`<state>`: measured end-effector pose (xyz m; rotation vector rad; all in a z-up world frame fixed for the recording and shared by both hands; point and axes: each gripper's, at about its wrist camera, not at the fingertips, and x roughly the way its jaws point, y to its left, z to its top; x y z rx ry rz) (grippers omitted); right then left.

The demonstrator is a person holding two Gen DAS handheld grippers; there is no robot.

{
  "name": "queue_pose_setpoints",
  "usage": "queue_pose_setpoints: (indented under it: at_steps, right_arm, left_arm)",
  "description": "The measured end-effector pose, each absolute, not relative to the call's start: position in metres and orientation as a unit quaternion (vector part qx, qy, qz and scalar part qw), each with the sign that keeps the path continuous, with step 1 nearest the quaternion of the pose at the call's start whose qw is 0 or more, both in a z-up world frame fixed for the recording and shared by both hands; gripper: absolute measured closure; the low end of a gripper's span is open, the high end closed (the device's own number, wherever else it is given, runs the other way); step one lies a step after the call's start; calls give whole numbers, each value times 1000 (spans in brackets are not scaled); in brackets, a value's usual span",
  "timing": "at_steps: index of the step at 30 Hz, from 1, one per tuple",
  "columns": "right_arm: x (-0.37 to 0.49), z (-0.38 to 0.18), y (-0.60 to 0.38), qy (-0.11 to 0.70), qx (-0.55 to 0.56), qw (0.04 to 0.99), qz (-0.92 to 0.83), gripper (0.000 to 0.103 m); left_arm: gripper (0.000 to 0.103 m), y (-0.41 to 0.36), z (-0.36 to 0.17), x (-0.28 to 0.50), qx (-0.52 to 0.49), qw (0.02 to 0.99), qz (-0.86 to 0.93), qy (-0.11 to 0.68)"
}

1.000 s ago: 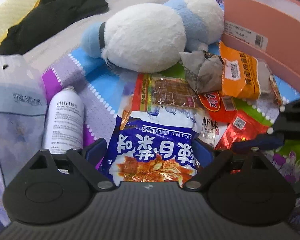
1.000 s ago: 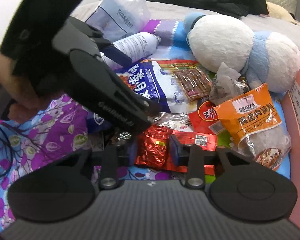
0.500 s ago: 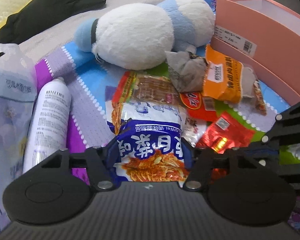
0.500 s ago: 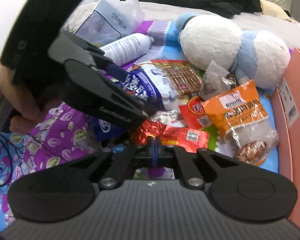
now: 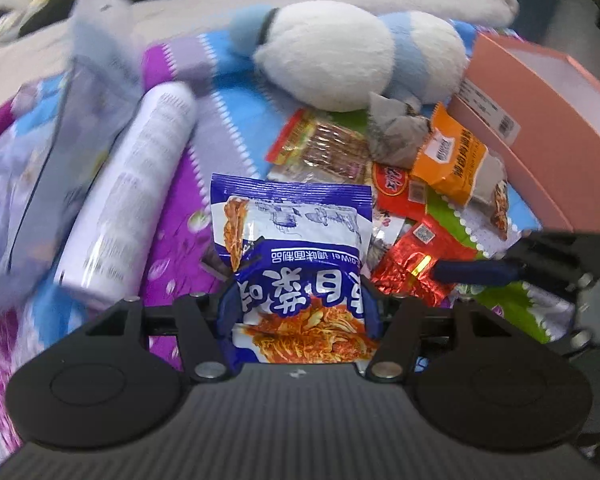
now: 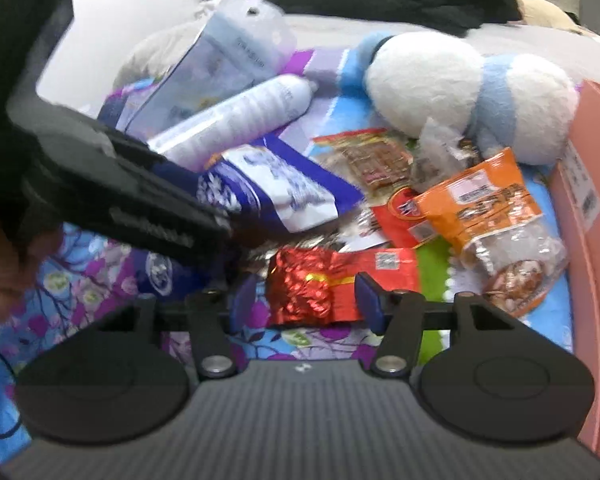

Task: Organize snacks
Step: 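Lift both held packets and carry them over the pink box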

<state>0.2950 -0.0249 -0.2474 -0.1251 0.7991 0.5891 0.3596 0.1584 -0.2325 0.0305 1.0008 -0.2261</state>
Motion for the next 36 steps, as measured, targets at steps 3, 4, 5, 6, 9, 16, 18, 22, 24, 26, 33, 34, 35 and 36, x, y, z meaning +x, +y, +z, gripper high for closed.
queue_pose_setpoints:
  at_steps: [3, 4, 5, 6, 9, 16, 18, 22, 24, 26, 33, 34, 35, 36]
  right_arm:
    - [293, -259, -10, 380, -105, 873, 288, 46]
    - [291, -264, -4, 375, -133, 872, 286, 48]
    - [288, -266, 1, 365, -154, 873, 284, 61]
    - [287, -265, 4, 360, -165, 874, 282, 62]
    - [291, -258, 5, 374, -165, 870, 276, 66]
    - [284, -221, -22, 379, -129, 873, 278, 67]
    - [276, -209, -32, 378, -117, 877, 273, 67]
    - [252, -192, -52, 375, -103, 881, 269, 67]
    - [237, -185, -60, 374, -100, 883, 267, 67]
    - [224, -182, -66, 378, -95, 881, 267, 67]
    - [185, -166, -97, 401, -53, 874, 267, 67]
    - [182, -161, -101, 401, -47, 875, 267, 67]
    - [181, -155, -106, 398, -42, 877, 266, 67]
    - [179, -148, -110, 393, -39, 880, 266, 67]
  left_arm:
    - [39, 167, -227, 354, -6, 873, -98, 477]
    - [39, 170, -224, 352, -16, 874, -94, 477]
    - [39, 173, -221, 350, -26, 874, -91, 477]
    - [39, 175, -218, 348, -36, 874, -89, 477]
    - [39, 177, -205, 339, -50, 874, -85, 475]
    - [39, 173, -178, 312, -86, 876, -71, 470]
    - [39, 167, -176, 300, -91, 876, -74, 467]
    - [39, 157, -179, 270, -114, 873, -62, 470]
    - [39, 149, -181, 248, -123, 875, -53, 466]
    - [39, 140, -185, 227, -141, 873, -49, 465]
    - [39, 120, -177, 182, -187, 862, -43, 469]
    - [39, 116, -168, 179, -179, 866, -44, 465]
    - [39, 113, -159, 177, -173, 869, -47, 461]
    - [39, 109, -151, 176, -167, 871, -50, 460]
